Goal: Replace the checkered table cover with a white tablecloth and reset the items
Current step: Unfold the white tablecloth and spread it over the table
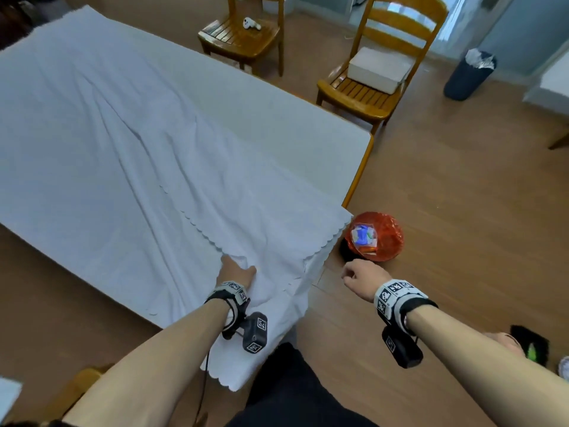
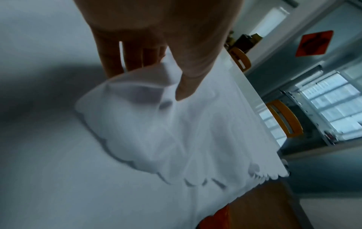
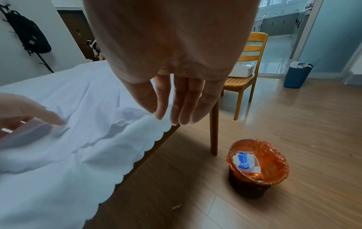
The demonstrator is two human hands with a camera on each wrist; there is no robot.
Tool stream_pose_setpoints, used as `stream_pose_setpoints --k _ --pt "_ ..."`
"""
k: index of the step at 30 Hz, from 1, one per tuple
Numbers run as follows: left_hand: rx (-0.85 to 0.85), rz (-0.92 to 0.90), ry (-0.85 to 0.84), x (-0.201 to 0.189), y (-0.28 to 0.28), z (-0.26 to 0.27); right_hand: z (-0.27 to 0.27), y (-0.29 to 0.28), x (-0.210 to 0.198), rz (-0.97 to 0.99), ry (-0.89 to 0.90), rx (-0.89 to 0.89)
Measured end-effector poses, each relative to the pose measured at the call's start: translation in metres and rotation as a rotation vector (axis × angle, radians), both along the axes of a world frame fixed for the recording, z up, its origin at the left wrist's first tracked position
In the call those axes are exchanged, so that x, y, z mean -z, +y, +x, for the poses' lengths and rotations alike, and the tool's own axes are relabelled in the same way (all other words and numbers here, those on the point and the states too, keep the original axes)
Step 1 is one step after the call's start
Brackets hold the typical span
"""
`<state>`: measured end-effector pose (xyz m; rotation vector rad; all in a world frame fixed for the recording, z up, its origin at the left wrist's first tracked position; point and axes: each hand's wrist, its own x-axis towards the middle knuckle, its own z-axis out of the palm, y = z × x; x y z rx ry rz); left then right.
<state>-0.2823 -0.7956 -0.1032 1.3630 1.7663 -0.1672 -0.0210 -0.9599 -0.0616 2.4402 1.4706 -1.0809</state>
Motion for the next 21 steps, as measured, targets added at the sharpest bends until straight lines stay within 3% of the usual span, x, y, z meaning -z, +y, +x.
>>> stream_pose_setpoints --k 9,17,21 --pt "-0.157 0.058 -0.217 -0.025 0.029 0.094 0.088 0.053 -0.003 0.027 0.049 -0.028" --pt "-0.096 0.279 -0.289 -0.050 0.045 0.244 0.198 0.108 0.015 0.166 0.108 -0.100" --pt "-0.068 0.265 -0.244 -0.051 0.039 0.320 0.267 0.120 0.020 0.179 0.136 -0.079"
